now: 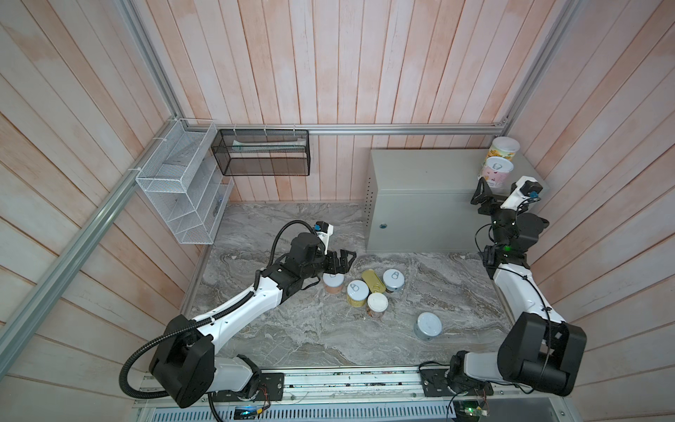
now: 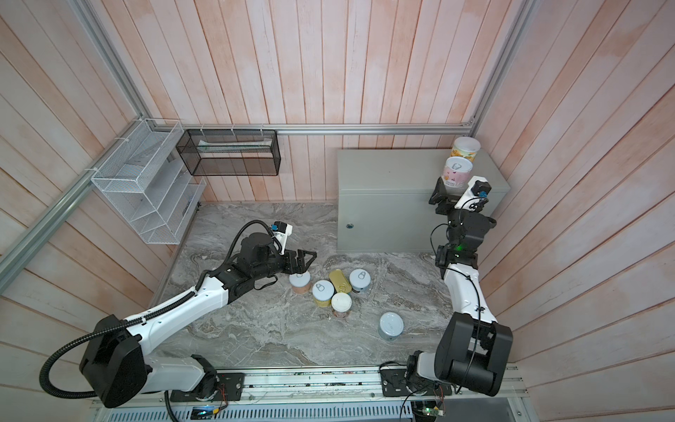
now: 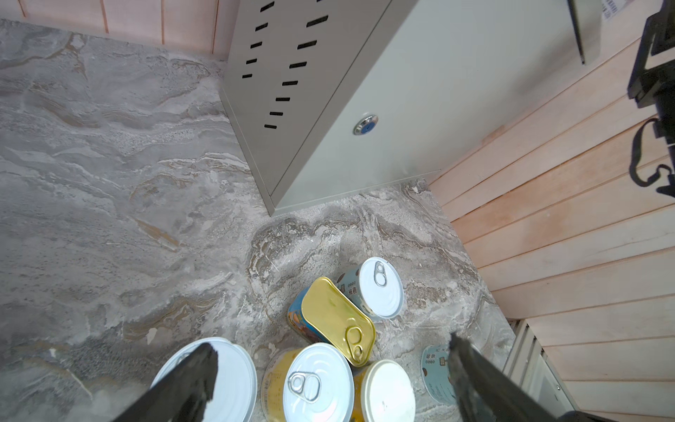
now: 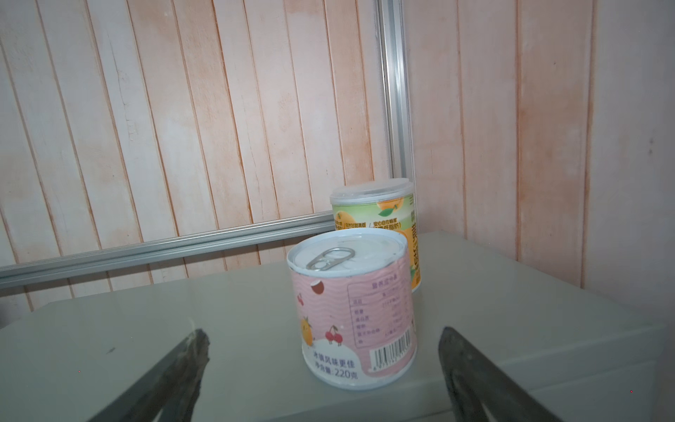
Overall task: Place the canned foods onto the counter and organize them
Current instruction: 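Open the right gripper and swing it down toward the light-blue can on the floor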
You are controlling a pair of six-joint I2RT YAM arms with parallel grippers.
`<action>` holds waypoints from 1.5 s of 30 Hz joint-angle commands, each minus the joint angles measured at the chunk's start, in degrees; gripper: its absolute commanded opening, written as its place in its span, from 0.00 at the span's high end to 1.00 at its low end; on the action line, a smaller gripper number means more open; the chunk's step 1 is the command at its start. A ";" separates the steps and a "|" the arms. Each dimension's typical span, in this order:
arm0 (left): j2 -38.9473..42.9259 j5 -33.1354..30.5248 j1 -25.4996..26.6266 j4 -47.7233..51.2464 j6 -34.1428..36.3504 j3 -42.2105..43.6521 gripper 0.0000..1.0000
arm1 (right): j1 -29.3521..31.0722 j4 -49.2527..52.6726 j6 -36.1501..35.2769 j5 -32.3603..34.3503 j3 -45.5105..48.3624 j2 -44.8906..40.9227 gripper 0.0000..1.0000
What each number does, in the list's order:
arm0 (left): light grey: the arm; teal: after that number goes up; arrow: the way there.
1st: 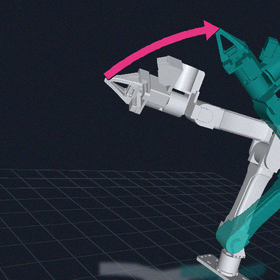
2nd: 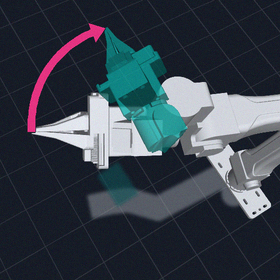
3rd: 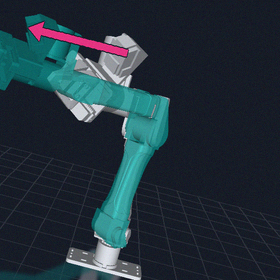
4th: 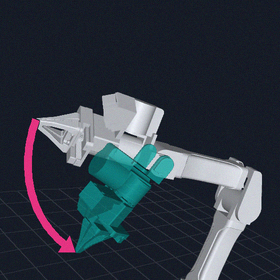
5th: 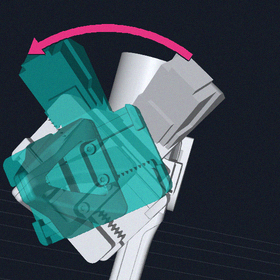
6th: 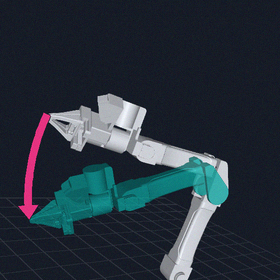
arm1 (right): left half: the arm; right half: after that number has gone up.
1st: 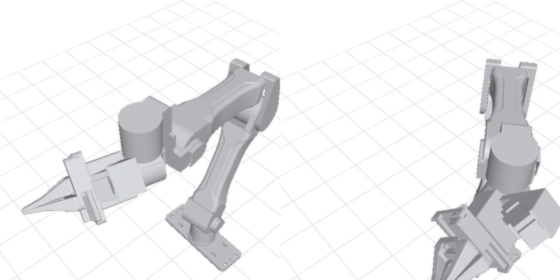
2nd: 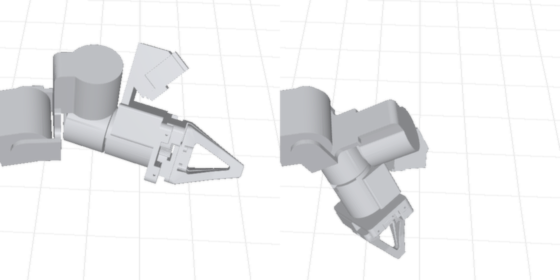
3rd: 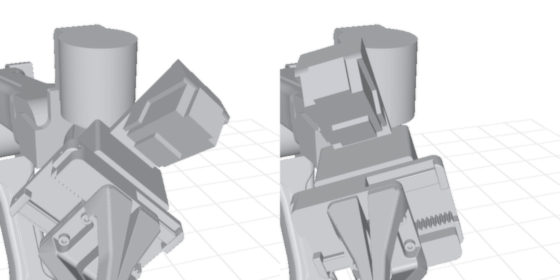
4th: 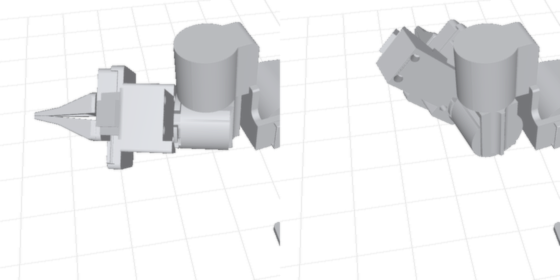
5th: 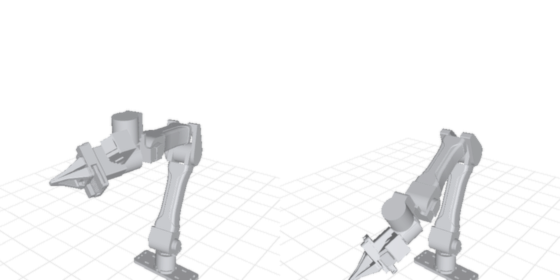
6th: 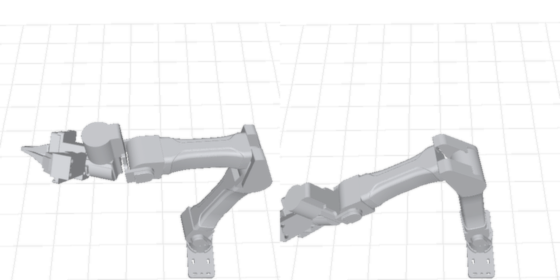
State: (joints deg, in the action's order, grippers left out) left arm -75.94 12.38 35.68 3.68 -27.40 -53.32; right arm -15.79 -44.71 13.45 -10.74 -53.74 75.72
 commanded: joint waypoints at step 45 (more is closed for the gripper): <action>13.48 -10.01 -0.26 -12.89 10.84 20.30 0.00 | 49.13 95.96 37.48 20.12 10.26 -26.29 0.09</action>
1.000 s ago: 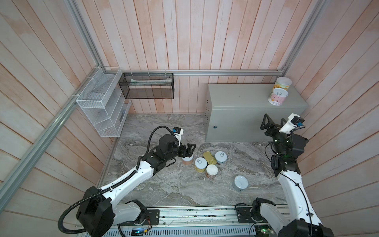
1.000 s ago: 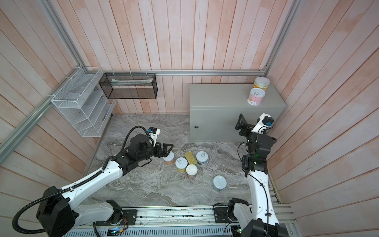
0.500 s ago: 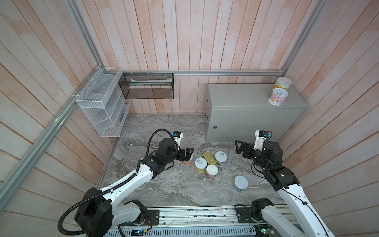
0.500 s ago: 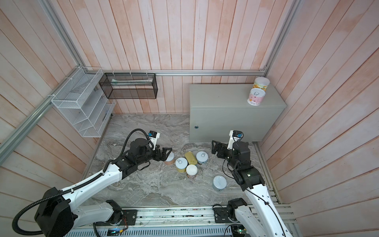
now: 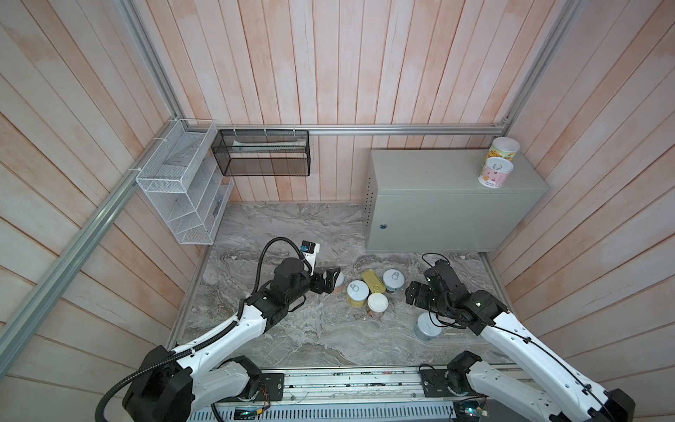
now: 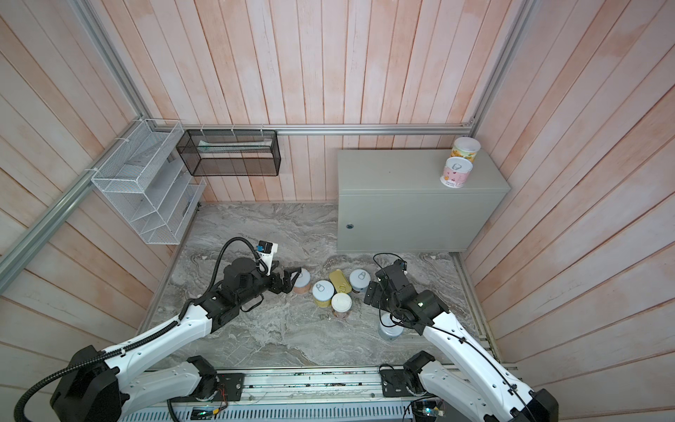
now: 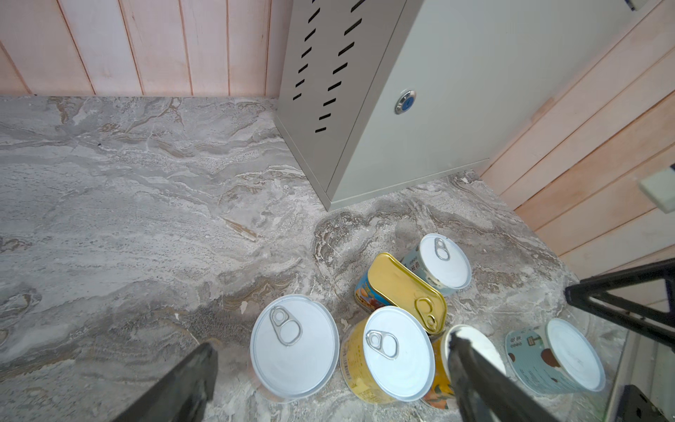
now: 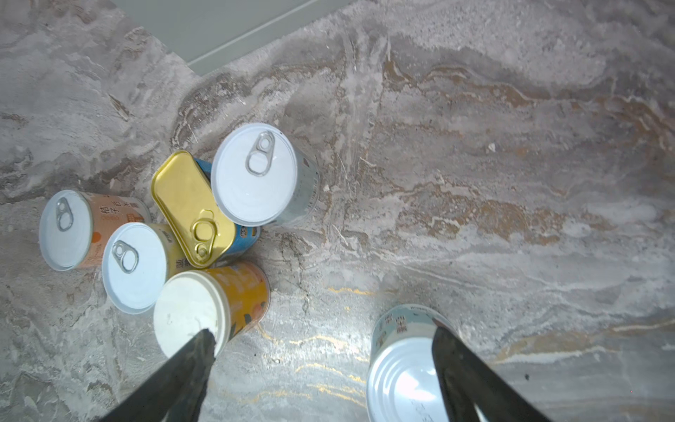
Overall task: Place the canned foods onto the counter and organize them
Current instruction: 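Open the right gripper and swing it down toward the light-blue can on the floor, then close the right gripper on the light-blue can and lift it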
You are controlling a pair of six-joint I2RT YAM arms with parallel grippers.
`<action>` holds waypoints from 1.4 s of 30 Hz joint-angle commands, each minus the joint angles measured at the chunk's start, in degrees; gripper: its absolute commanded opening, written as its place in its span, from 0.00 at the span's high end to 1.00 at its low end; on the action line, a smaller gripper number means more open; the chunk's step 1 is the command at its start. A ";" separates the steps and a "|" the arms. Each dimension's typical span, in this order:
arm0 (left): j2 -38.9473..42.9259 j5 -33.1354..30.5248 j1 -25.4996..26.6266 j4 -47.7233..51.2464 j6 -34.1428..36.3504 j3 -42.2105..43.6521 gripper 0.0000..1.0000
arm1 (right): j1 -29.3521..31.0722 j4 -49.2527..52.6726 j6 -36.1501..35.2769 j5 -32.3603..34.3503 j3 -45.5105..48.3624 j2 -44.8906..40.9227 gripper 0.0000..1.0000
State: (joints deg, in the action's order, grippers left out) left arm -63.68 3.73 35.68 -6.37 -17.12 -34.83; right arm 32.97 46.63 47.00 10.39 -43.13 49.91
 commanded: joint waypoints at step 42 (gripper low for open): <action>3.98 -3.57 -0.32 -5.24 -0.55 5.73 0.00 | -0.05 10.94 7.60 -2.88 6.24 3.73 0.09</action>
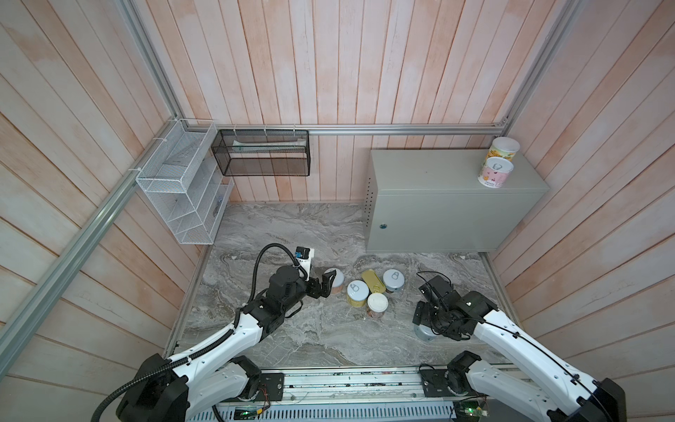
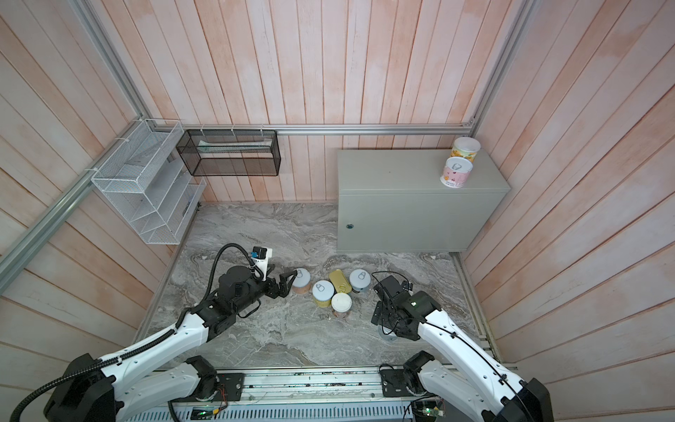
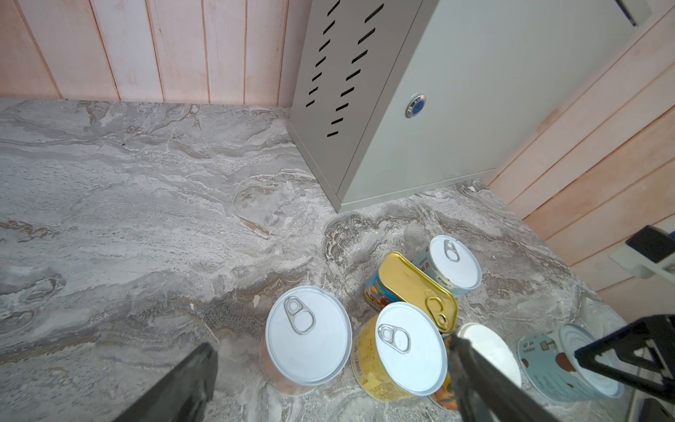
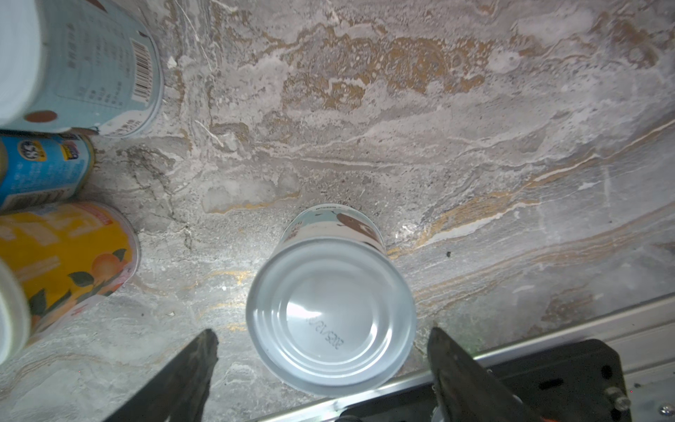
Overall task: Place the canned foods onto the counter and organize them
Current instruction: 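Close the right gripper on the light-blue can and lift it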
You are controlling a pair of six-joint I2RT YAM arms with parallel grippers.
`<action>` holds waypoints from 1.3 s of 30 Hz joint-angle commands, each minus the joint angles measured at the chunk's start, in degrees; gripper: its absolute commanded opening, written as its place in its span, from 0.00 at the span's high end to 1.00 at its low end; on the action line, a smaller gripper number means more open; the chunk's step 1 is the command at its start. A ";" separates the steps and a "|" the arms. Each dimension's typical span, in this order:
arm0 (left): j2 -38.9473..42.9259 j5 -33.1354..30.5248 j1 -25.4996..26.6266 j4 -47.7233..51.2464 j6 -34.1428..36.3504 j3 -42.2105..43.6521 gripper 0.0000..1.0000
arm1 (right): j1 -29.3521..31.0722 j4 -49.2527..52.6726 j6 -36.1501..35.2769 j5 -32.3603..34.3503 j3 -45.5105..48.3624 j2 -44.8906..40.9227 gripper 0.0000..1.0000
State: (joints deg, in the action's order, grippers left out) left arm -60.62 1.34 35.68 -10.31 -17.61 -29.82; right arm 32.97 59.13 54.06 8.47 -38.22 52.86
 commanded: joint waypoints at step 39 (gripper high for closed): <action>-1.58 1.83 -0.39 -4.88 1.34 1.94 0.00 | -0.20 -13.25 -3.72 -0.92 -0.63 8.45 0.39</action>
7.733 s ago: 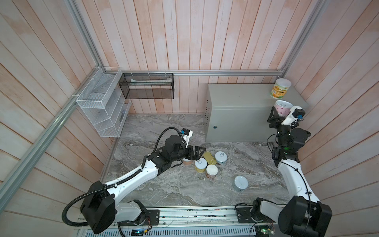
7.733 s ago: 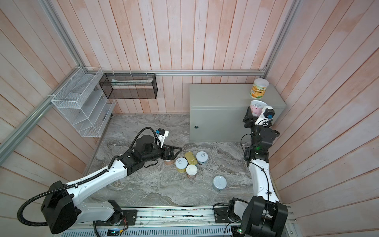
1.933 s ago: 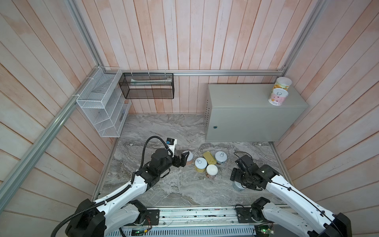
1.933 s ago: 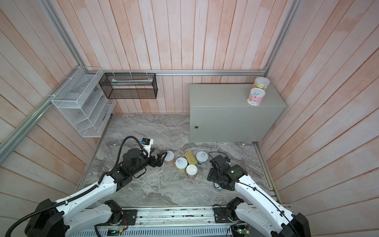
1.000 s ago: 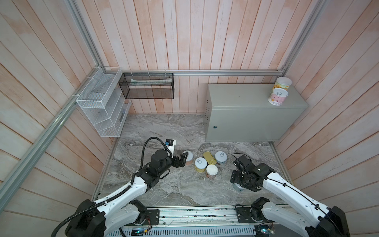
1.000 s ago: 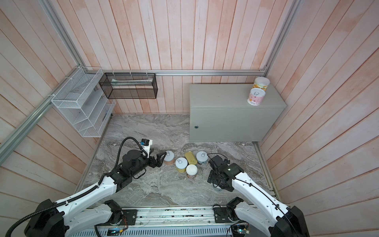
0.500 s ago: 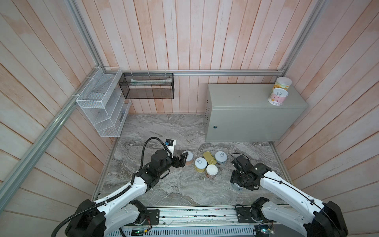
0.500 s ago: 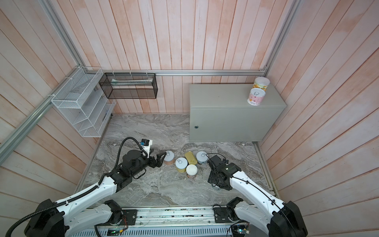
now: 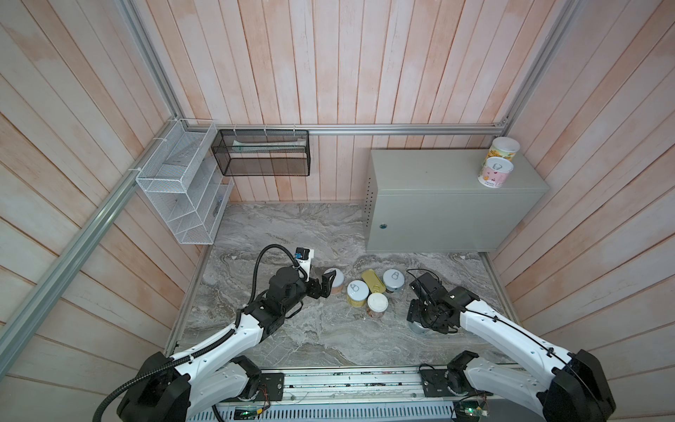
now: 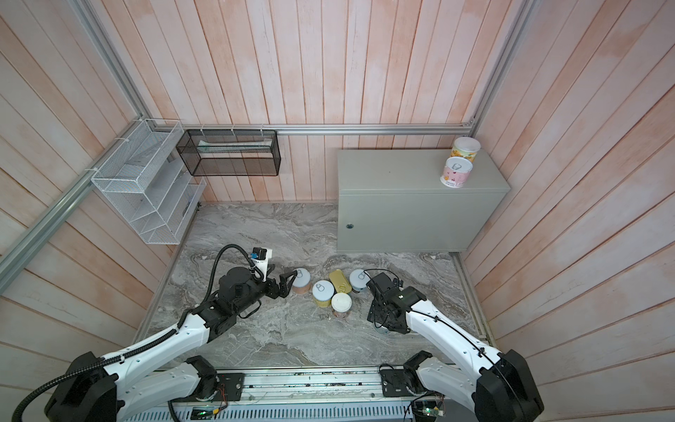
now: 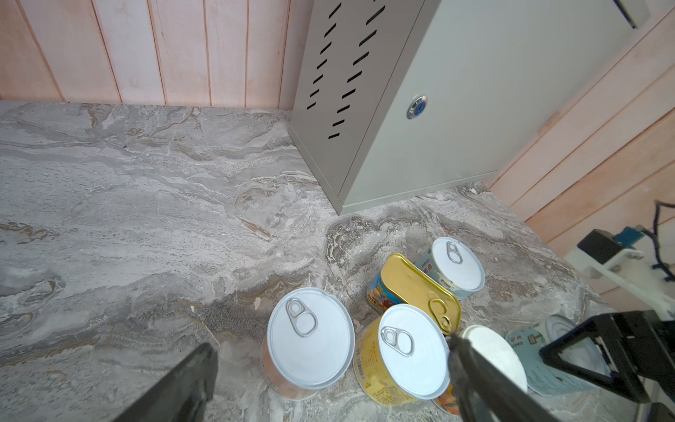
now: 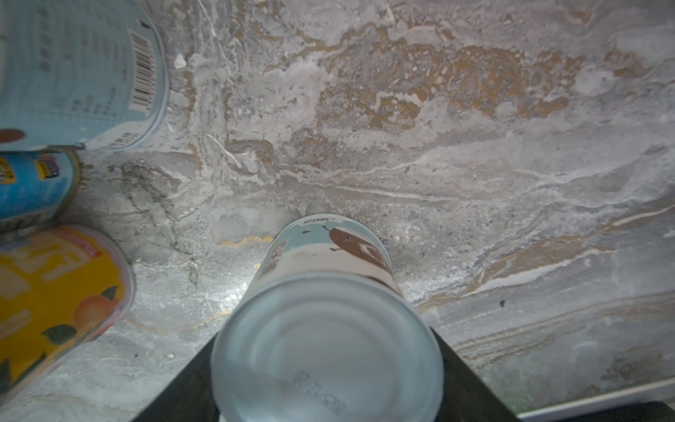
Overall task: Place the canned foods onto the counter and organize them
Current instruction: 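Close the right gripper on the light-blue can and lift it, then carry the light-blue can toward the left gripper while the left gripper reaches to it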
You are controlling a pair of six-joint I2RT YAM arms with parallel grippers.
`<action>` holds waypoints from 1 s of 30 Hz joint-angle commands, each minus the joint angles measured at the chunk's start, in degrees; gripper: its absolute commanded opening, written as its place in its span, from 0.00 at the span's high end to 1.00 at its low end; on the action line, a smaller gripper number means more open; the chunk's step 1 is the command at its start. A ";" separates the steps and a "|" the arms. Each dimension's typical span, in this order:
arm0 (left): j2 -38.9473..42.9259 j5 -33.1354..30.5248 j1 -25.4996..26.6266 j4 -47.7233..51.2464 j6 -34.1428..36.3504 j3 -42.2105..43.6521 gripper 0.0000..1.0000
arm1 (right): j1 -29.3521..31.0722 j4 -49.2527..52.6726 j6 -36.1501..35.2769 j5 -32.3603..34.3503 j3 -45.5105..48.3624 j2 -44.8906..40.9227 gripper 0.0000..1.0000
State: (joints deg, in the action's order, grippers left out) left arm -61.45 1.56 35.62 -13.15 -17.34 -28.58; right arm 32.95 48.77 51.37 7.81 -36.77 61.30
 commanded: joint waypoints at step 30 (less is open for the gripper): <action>-2.10 14.66 -0.23 -12.49 5.56 4.25 0.00 | -2.36 -9.02 -17.65 -4.41 -11.21 1.89 0.46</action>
State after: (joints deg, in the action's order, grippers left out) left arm -63.55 14.13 35.57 -23.40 -13.04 -25.26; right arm 30.92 41.93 37.08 4.05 -44.58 62.96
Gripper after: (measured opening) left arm 0.998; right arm 0.757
